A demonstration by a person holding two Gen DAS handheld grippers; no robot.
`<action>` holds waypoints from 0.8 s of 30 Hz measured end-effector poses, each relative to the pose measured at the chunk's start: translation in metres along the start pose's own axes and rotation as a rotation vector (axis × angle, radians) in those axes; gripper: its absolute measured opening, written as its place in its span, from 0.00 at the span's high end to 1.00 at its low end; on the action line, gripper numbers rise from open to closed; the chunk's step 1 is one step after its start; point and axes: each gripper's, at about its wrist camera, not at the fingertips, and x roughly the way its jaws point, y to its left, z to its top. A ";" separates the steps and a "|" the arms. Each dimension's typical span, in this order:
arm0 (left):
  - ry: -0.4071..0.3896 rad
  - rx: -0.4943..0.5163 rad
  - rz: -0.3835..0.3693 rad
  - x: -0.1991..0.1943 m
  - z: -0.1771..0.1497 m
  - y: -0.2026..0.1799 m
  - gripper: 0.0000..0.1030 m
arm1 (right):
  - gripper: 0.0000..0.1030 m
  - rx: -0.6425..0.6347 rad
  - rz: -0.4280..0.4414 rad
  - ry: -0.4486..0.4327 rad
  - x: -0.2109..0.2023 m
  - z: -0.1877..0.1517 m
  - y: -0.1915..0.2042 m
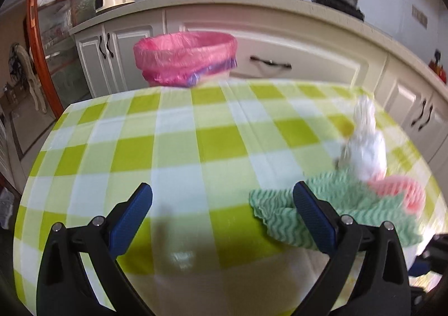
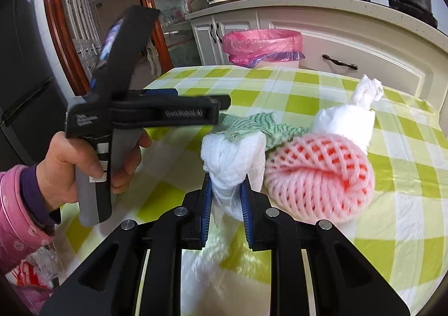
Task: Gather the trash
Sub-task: 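Grasp the green zigzag cloth with the left tool and lift it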
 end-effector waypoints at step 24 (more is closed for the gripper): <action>-0.111 -0.045 0.164 -0.048 -0.016 -0.016 0.08 | 0.80 0.083 -0.043 -0.136 -0.055 -0.020 -0.024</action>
